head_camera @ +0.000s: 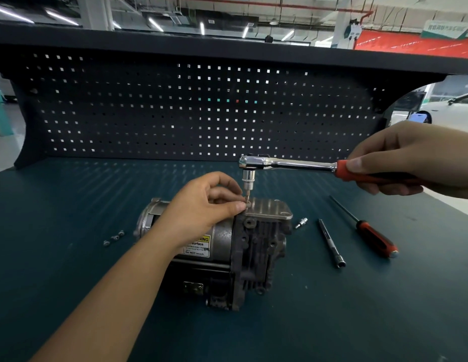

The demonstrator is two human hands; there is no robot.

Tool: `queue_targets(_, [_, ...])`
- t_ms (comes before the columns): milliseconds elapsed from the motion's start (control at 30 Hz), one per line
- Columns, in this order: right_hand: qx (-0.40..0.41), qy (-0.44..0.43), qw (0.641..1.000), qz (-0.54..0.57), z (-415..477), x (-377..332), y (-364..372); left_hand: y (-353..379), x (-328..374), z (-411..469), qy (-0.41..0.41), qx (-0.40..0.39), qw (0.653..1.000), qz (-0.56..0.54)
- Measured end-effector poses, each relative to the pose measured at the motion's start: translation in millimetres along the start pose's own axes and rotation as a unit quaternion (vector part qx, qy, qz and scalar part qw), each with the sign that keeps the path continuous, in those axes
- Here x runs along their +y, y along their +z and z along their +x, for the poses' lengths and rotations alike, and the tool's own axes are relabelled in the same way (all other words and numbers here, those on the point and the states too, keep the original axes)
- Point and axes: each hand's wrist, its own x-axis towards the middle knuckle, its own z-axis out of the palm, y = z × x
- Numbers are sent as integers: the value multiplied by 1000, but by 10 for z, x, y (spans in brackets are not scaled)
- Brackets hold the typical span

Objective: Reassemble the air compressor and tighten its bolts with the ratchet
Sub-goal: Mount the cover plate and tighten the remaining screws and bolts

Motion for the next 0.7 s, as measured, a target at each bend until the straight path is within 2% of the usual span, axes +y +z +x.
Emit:
queue_targets(200, [-26,21,999,3,-60,-105,60,-14,74,11,-16,-6,999,-48])
queue_targets(400, [-55,-2,998,-8,-170,-98,91,98,194,112,-10,-2,995,-102])
queue_targets(500, [-57,3,996,-61,-172,-90,16,131,193,136,-26,-2,988,-155])
queue_targets(700, [-10,0,972,-237,244,82,-130,99,225,124,-35,-51,983,-172])
